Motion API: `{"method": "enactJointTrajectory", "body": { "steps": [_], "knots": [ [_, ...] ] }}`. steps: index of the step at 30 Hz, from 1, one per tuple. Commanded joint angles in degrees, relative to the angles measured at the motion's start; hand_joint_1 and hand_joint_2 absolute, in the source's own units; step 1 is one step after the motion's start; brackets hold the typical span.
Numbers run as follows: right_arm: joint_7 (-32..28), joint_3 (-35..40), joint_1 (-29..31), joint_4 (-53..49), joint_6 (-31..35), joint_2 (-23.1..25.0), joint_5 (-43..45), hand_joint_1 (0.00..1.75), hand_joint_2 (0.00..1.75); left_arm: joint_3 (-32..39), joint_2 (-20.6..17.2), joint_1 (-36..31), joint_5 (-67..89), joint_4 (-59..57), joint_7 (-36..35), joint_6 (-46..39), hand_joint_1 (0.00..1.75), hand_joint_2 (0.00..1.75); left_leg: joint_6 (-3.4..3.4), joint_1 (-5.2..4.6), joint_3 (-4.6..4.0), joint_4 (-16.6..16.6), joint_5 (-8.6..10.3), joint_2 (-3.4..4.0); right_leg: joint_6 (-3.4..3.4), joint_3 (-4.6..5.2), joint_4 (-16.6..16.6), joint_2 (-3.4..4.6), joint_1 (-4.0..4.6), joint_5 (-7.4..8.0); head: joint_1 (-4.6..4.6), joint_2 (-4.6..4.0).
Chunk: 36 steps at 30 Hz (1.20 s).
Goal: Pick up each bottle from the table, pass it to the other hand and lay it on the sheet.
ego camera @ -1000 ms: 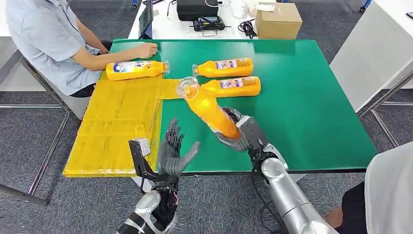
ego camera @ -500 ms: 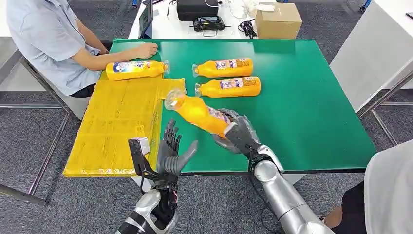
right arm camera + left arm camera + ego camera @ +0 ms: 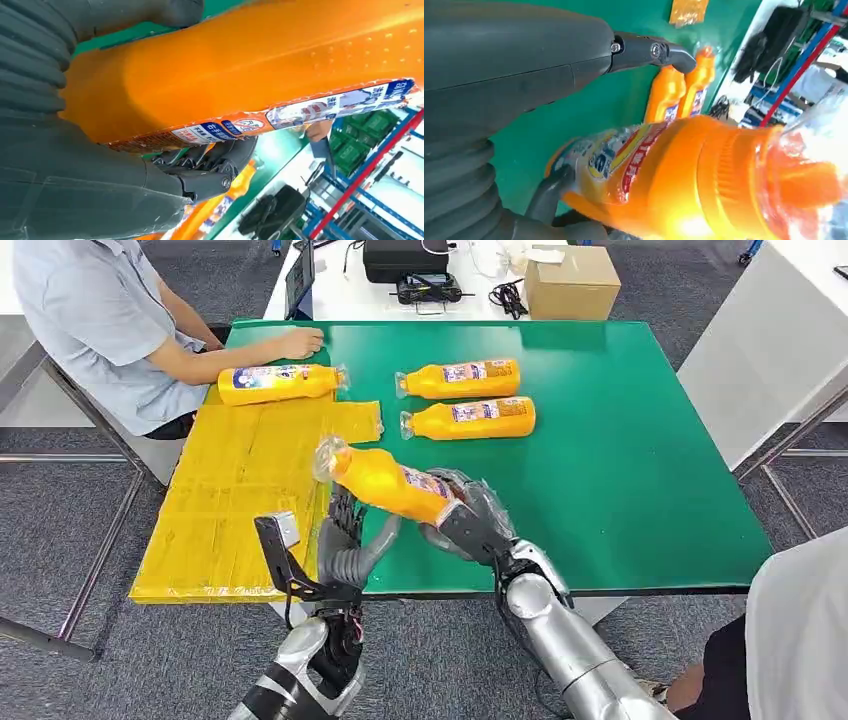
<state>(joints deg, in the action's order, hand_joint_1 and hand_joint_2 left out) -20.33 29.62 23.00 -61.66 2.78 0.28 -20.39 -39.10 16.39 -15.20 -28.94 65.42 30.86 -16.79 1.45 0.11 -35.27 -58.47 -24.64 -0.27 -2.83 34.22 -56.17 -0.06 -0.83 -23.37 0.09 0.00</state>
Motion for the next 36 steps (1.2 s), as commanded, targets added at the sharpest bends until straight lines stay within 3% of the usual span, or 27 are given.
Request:
{"method": "enactJointTrajectory", "body": {
  "steps": [1,21,24,36],
  "knots": [
    [0.0,1.8,2.8,2.5,-0.7,-0.2,0.7,1.75,1.75,-1.1,-1.8,-0.9,-0.6,1.7,-0.8,2.0,0.0,1.75,-0.1,0.01,0.35,0.0,-0.13,0.15,0.15,-0.29,0.0,0.12,0.02,-0.11,0.0,0.0],
    [0.3,2.3,3.0,2.2,0.2,-0.3,-0.3,1.75,1.75,-0.8,-1.7,-0.7,-2.4,2.1,-1.1,4.1,0.0,1.75,-0.04,0.0,0.08,0.0,-0.02,0.07,0.06,-0.06,0.0,0.06,0.0,-0.01,0.0,0.0],
    [0.9,3.2,3.1,1.8,1.1,-0.6,-2.2,1.68,1.75,-1.0,-1.4,-1.2,-0.9,1.8,0.3,2.8,0.0,1.75,-0.04,-0.01,0.08,0.0,-0.02,0.07,0.05,-0.06,0.0,0.06,0.0,-0.01,-0.02,0.0],
    [2.8,5.9,4.4,-0.1,0.1,-0.9,-3.7,1.75,1.75,1.0,-0.4,-2.4,-1.2,-0.8,1.1,2.3,0.0,1.75,-0.08,0.01,0.24,0.0,-0.1,0.14,0.12,-0.19,0.0,0.12,0.02,-0.07,0.0,0.0]
  ]
}}
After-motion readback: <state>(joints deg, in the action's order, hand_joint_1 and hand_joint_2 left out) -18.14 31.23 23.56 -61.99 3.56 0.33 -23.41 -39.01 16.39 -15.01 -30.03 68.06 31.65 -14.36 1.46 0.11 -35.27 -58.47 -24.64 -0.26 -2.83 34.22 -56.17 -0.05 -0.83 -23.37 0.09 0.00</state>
